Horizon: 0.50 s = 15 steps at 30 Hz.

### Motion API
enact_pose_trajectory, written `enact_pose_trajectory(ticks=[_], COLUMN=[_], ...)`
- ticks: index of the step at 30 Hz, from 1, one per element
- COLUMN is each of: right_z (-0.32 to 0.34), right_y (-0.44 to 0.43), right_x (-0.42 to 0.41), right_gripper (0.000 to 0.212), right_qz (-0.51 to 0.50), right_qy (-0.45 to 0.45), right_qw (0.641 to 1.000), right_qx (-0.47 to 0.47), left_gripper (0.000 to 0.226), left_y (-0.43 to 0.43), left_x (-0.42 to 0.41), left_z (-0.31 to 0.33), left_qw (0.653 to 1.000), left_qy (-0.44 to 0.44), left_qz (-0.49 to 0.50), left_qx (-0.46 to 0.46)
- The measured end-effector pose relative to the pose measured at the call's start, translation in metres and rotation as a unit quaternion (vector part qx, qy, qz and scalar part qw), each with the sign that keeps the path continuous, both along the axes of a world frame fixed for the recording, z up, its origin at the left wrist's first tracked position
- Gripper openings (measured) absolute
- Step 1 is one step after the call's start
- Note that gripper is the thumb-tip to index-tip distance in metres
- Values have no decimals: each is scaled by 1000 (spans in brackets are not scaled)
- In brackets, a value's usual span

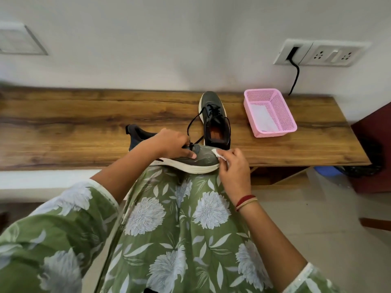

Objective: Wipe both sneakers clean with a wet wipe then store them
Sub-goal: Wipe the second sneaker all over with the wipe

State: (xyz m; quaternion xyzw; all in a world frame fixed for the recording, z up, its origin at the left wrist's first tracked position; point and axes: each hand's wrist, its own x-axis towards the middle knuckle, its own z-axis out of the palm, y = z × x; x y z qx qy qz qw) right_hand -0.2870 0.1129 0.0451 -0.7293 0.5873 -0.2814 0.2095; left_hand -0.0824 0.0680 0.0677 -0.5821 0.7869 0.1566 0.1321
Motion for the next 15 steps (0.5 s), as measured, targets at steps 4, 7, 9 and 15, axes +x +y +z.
enact_pose_trajectory(ticks=[4, 7, 9, 15], right_z=[-4, -6, -11, -25], right_y=[-21, -34, -35, -27], right_x=[0, 0, 0, 10], right_gripper=[23, 22, 22, 18], right_qz=[-25, -53, -67, -57], right_qy=[0, -17, -27, 32], right_qw=[1000, 998, 997, 995], right_qx=[-2, -10, -30, -71], left_gripper=[56, 53, 52, 50], left_y=[1, 4, 2, -4], left_x=[-4, -12, -17, -24], left_z=[-7, -19, -26, -42], left_qw=[994, 982, 977, 973], left_qy=[-4, 5, 11, 3], left_qz=[3, 28, 40, 50], left_qx=[-110, -188, -210, -227])
